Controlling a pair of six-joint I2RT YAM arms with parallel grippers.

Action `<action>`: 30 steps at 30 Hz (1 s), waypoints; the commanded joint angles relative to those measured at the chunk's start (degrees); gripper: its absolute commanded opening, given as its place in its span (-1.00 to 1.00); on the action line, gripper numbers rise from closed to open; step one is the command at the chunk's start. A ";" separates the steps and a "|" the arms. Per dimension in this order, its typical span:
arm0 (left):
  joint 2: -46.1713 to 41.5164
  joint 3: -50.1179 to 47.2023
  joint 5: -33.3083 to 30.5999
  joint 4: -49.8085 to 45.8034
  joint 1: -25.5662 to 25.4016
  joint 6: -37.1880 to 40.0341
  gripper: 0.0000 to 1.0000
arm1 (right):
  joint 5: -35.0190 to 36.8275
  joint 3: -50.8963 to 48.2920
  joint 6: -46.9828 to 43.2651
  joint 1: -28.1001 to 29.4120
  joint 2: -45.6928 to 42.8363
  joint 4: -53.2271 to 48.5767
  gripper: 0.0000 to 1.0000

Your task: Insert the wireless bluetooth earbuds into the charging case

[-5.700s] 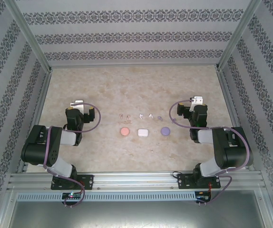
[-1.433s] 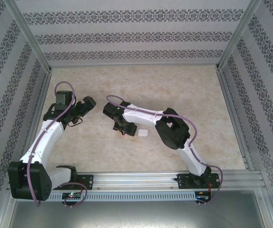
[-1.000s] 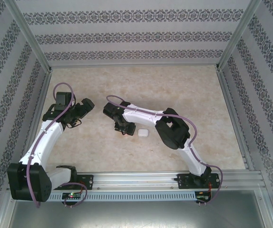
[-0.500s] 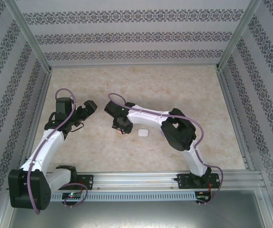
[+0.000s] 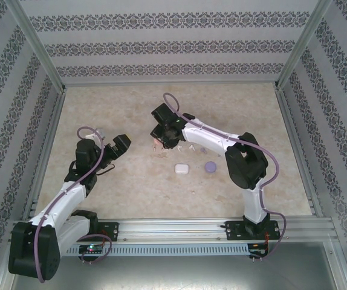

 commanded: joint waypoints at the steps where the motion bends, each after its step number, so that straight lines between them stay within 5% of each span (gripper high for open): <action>1: 0.74 -1.33 -0.97 8.60 -2.91 1.31 0.99 | -2.97 -0.79 3.72 -0.74 -1.97 2.30 -0.08; 7: 5.00 -1.39 -2.33 11.80 -7.16 3.79 0.90 | -5.93 -0.44 6.62 -0.96 -1.69 5.34 -0.08; 17: 10.35 1.50 -0.45 14.36 -8.70 6.60 0.37 | -6.48 -4.12 7.86 0.77 -5.19 8.13 -0.08; 30: 17.17 3.92 2.01 19.99 -10.92 7.01 0.19 | -6.59 -2.77 8.31 2.64 -5.77 8.31 -0.07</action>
